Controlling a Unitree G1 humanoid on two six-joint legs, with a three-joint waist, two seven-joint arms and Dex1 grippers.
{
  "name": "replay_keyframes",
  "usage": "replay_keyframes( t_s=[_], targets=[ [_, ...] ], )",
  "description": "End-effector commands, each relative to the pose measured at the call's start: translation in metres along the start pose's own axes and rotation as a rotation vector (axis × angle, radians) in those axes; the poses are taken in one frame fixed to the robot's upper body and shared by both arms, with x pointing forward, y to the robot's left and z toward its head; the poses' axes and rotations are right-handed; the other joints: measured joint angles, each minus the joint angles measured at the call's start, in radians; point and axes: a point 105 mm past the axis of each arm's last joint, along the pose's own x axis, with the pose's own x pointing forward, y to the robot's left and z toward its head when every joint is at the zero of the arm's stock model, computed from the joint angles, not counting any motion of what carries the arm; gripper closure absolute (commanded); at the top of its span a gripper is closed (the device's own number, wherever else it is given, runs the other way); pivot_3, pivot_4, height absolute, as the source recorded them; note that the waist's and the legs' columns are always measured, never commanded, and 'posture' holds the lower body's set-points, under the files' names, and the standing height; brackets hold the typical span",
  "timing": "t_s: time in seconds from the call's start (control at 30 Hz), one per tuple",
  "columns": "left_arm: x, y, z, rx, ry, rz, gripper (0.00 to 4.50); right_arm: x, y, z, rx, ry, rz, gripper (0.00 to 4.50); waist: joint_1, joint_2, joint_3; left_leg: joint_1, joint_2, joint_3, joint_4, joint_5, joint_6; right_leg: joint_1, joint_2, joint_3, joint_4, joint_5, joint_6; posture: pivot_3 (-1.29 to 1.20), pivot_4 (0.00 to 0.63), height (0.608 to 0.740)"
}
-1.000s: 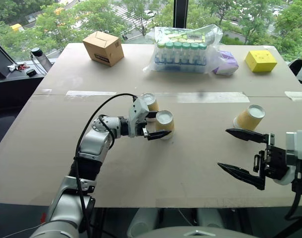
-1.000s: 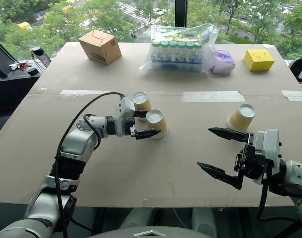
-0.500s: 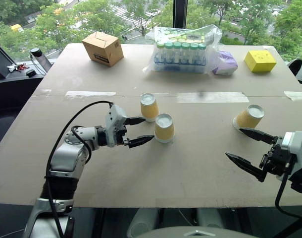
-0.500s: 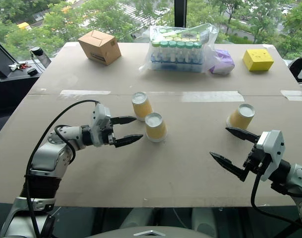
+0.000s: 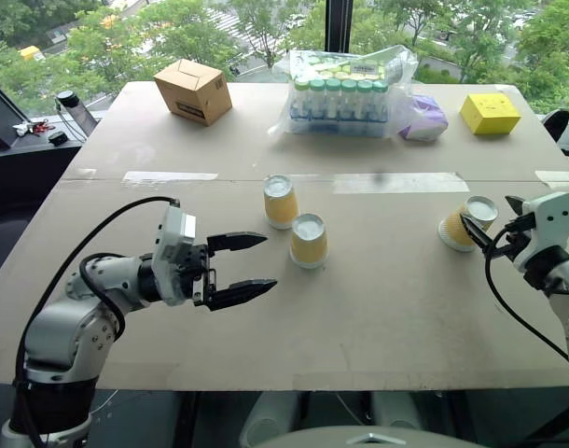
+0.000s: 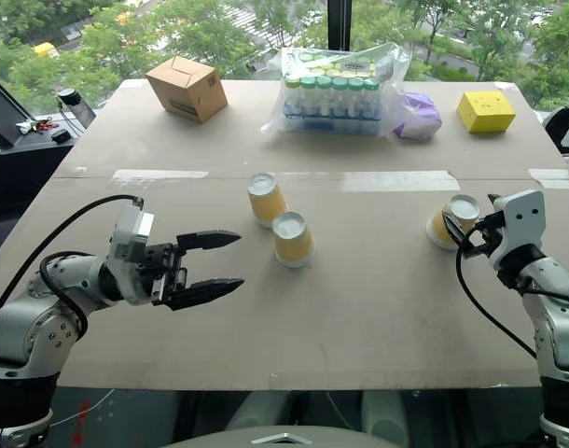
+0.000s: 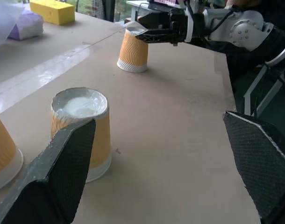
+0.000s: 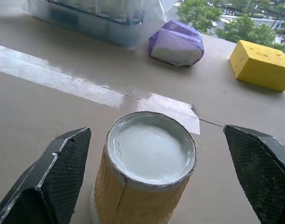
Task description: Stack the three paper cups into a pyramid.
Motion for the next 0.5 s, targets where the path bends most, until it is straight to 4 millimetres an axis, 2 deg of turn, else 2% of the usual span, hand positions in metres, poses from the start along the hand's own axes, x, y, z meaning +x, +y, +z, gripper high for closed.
replay_keyframes(
  t_s=[0.03,0.4,0.5],
  targets=[
    [0.0054,-0.008,0.0237,0.066,-0.056,-0.015,0.05,0.0081,-0.0001,0.0101,0.037,-0.015,-0.017,0.0,0.0,0.0,0.0,0.0,0.0,0.0,0.0,0.0,0.0,0.0,0.0,0.0,0.0,0.0,0.0,0.0,0.15,0.74],
    [0.0025,-0.0161,0.0261,0.071,-0.076,0.005,0.05,0.0167,0.003,0.0032,0.136,0.055,0.012,0.0,-0.003,0.0,0.0,0.0,0.0,0.001,-0.001,0.0,0.0,-0.001,0.0,0.001,-0.001,0.0,0.0,0.0,0.15,0.74],
    [0.0009,-0.0174,0.025,0.072,-0.076,0.009,0.0,0.0177,0.0026,0.0033,0.143,0.053,0.011,0.85,-0.003,0.0,0.0,0.0,0.0,0.001,-0.001,0.0,0.0,-0.001,0.0,0.001,-0.001,0.0,0.0,0.0,0.15,0.74]
  ],
)
